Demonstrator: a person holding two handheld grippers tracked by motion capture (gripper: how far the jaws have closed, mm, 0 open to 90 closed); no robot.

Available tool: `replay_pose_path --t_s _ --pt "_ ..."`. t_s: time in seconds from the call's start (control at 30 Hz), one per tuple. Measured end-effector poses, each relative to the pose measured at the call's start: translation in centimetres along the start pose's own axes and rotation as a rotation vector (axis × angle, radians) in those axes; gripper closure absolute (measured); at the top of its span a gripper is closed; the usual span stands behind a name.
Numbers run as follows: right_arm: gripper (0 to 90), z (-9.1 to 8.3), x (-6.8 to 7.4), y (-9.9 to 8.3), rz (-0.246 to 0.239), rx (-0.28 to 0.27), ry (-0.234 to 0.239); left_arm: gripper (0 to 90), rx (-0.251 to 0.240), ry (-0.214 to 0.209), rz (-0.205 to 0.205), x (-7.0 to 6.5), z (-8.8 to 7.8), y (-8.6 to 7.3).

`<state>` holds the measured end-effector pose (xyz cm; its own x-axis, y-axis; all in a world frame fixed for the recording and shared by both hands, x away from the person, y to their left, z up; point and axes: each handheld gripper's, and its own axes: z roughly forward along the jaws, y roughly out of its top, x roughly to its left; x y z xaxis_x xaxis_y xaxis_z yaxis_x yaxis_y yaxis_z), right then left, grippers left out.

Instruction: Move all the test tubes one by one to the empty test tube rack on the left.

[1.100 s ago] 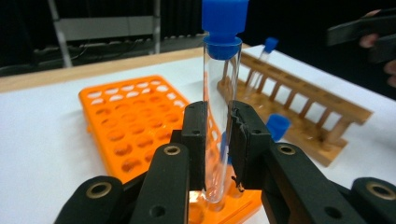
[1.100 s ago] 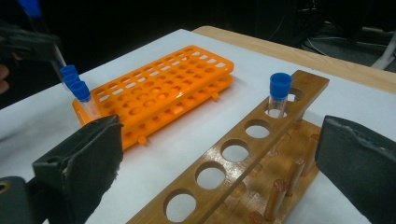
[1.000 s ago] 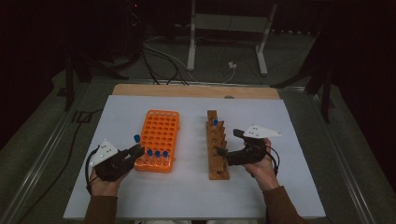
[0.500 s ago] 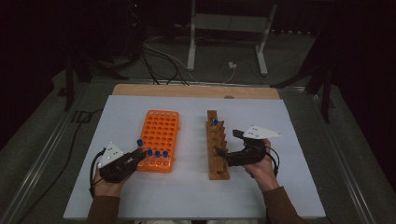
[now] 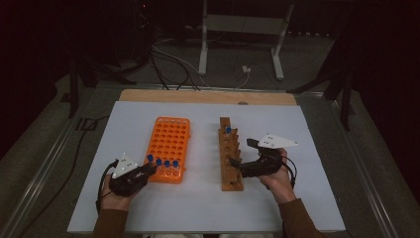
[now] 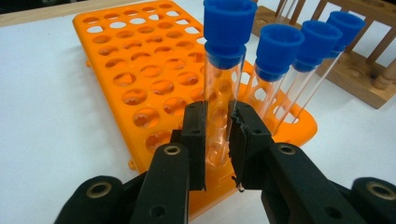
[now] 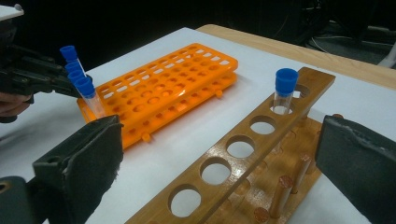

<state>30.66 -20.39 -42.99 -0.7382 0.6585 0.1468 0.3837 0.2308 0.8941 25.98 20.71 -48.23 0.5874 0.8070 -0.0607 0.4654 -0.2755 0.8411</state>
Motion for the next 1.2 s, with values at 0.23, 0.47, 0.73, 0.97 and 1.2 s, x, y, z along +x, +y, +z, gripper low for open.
replay_pose_path --t_s 0.23,0.47,0.73,0.97,1.2 --pt "1.2 0.19 0.07 -0.11 -0.001 0.008 0.006 78.1 0.017 0.008 0.022 -0.16 0.15 -0.06" --pt "1.2 0.23 0.13 -0.15 -0.004 0.008 0.011 78.1 0.018 0.011 0.031 -0.28 0.14 -0.10" --pt "1.2 0.39 0.21 -0.23 -0.005 0.014 0.015 78.1 0.030 0.015 0.044 -0.36 0.11 -0.26" --pt "1.2 0.58 0.29 -0.32 -0.006 0.018 0.018 78.1 0.063 0.030 0.067 -0.59 0.57 -0.44" --pt "1.2 0.69 0.35 -0.34 -0.006 0.020 0.019 78.0 0.062 0.026 0.054 -0.53 0.61 -0.43"
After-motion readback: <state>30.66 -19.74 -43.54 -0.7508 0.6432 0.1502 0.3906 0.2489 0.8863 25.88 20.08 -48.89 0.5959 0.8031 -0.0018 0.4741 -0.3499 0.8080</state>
